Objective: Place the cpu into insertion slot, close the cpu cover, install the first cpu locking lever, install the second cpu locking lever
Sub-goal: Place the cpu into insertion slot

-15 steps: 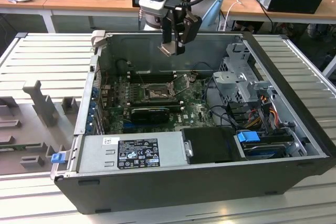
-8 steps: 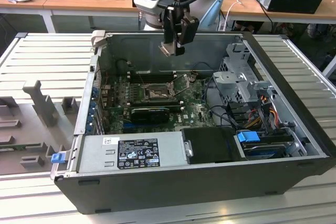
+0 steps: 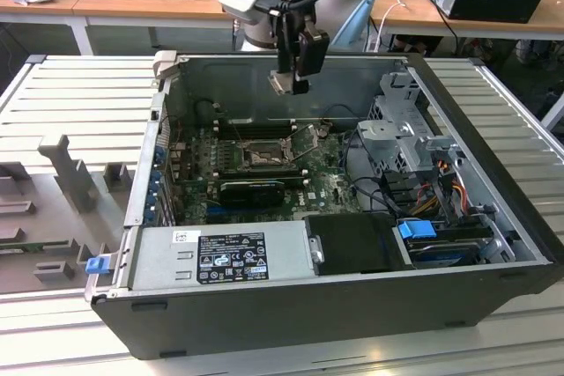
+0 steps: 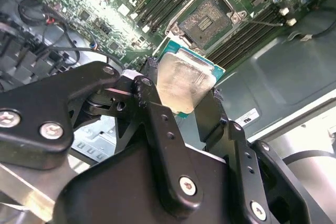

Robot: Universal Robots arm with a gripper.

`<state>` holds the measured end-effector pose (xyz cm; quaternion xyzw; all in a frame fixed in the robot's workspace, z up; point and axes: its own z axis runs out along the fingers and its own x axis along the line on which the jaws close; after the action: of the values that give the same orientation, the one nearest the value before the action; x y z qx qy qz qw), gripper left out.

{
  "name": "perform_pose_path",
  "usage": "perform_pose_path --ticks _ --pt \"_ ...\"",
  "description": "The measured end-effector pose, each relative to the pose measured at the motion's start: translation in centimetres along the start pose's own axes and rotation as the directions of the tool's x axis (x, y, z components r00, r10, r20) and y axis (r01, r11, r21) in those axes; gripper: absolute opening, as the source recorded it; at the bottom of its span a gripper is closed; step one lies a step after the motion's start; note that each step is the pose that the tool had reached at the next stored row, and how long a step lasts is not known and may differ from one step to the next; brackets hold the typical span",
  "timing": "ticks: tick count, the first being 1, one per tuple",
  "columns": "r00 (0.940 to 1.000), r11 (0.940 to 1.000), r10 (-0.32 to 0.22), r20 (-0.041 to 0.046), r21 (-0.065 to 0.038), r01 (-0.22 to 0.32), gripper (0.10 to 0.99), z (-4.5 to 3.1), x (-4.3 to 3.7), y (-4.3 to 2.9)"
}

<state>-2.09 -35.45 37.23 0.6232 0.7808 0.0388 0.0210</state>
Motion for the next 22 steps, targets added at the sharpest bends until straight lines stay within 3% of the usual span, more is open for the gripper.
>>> perform_pose_path --ticks 5,11,22 --pt "0.9981 0.9981 0.061 0.007 -0.001 -0.061 0.525 0.01 0.0 0.0" --pt "0.9889 0.9891 0.148 0.0146 -0.003 -0.148 0.525 0.11 0.0 -0.01" --pt "0.9844 0.9845 0.175 0.0168 -0.002 -0.175 0.525 1.58 -0.01 -0.14"
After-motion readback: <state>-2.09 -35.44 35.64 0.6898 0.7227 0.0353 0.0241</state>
